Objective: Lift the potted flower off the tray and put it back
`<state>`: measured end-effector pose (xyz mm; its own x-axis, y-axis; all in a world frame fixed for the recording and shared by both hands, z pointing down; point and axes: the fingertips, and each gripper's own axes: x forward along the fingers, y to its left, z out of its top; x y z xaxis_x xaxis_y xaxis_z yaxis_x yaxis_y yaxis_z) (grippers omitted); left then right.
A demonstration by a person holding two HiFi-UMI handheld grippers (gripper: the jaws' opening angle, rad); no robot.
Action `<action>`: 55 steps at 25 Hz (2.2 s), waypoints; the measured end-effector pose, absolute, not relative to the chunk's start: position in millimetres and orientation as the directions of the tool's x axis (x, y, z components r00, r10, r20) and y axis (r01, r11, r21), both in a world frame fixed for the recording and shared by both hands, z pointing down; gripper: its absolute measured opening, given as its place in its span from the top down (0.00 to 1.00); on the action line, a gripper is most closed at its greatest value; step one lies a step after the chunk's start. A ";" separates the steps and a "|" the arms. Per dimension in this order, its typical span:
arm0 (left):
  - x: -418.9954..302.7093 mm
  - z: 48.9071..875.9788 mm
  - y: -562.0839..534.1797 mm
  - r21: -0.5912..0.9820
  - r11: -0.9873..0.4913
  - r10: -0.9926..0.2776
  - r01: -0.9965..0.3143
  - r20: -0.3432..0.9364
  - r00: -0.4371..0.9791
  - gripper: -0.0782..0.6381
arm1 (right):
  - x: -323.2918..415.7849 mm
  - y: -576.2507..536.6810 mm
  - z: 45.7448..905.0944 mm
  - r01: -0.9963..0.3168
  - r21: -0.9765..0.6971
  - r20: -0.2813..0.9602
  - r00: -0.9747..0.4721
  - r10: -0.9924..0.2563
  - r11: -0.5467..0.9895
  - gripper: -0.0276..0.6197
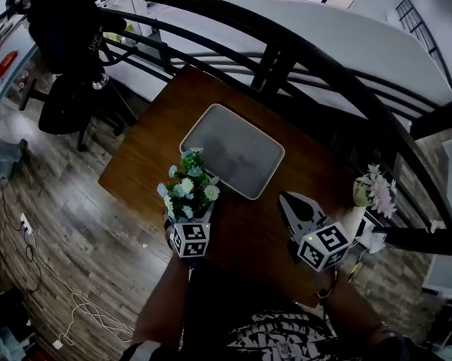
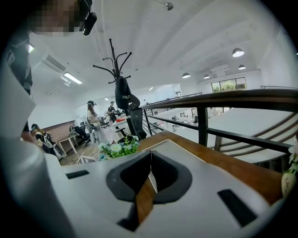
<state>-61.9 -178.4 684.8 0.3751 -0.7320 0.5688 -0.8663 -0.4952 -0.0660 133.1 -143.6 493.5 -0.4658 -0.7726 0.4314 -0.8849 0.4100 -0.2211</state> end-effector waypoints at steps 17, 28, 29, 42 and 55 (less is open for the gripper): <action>-76.7 712.1 -176.4 -0.041 -0.480 -0.720 -0.876 0.590 0.367 0.21 | 77.2 -157.5 506.9 -0.847 -0.233 0.447 -0.529 -0.721 0.478 0.96; -79.6 717.7 -173.6 -0.050 -0.480 -0.710 -0.876 0.609 0.354 0.21 | 80.5 -150.3 498.9 -0.846 -0.237 0.429 -0.532 -0.730 0.477 0.96; -80.0 717.2 -172.7 -0.053 -0.483 -0.705 -0.874 0.615 0.352 0.21 | 81.5 -149.4 497.3 -0.846 -0.238 0.426 -0.532 -0.732 0.476 0.96; -111.1 708.8 -129.4 -0.001 -0.409 -0.690 -0.912 0.654 0.309 0.21 | 95.5 -125.0 481.2 -0.845 -0.267 0.372 -0.534 -0.759 0.464 0.96; -106.2 665.7 -76.2 0.099 -0.306 -0.701 -0.947 0.649 0.295 0.73 | 119.3 -84.7 492.1 -0.834 -0.316 0.366 -0.547 -0.753 0.452 0.96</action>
<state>-106.2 -76.2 665.7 0.2951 -0.7015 0.6487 -0.9467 -0.3064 0.0993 119.3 -84.7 492.1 -0.5468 -0.7531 0.3658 -0.8341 0.4523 -0.3157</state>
